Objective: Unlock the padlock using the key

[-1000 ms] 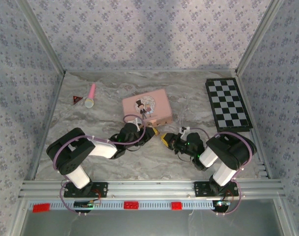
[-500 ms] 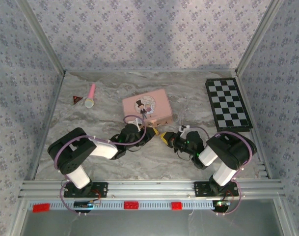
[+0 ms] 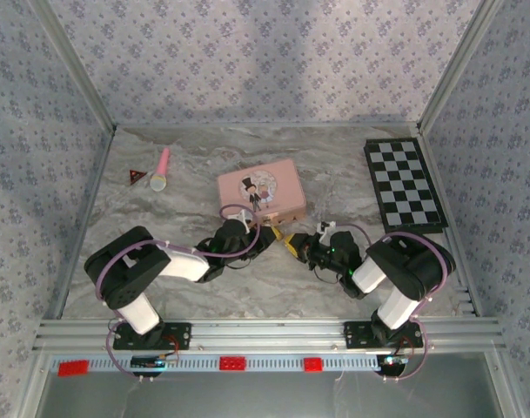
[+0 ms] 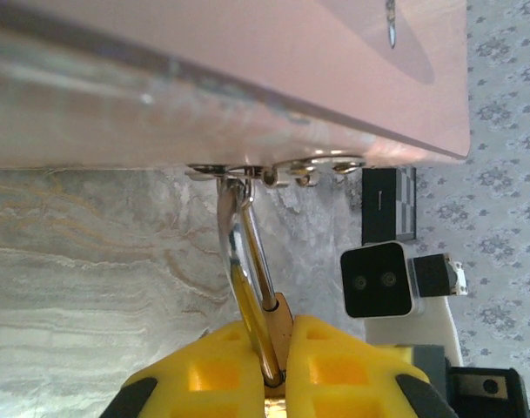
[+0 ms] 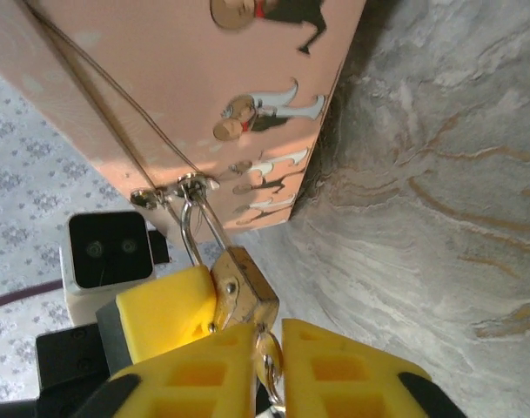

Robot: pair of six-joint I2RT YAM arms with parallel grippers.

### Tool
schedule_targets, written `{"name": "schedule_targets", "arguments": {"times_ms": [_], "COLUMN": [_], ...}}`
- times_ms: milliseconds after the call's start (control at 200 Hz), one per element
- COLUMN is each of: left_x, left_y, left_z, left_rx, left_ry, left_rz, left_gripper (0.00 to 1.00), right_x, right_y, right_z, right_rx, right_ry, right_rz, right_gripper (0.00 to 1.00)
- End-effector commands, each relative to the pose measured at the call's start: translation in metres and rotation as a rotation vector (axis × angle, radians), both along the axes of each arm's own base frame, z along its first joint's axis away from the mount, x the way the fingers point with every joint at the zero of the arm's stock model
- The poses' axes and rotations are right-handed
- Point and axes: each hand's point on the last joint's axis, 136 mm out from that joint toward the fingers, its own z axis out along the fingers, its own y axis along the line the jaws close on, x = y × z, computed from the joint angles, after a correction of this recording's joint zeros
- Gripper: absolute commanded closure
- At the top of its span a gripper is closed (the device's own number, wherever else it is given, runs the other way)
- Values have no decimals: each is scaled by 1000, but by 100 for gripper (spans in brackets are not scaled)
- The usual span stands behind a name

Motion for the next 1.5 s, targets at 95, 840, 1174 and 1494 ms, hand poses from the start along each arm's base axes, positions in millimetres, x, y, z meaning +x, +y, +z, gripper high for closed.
{"name": "schedule_targets", "arguments": {"times_ms": [95, 840, 1174, 1494], "left_x": [2, 14, 9, 6], "left_y": [3, 37, 41, 40], "left_z": [27, 25, 26, 25], "left_rx": [-22, 33, 23, -3], "left_ry": [-15, 94, 102, 104], "left_rz": [-5, 83, 80, 74], "left_gripper": [100, 100, 100, 100], "right_x": [-5, -54, -58, -43], "right_y": [-10, -3, 46, 50], "right_z": [-8, 105, 62, 27], "right_rx": [-155, -1174, -1335, -1456], "right_ry": [-20, -1224, -1463, -1441], "right_rz": [21, 210, 312, 321], "right_gripper": [64, 45, 49, 54]}}
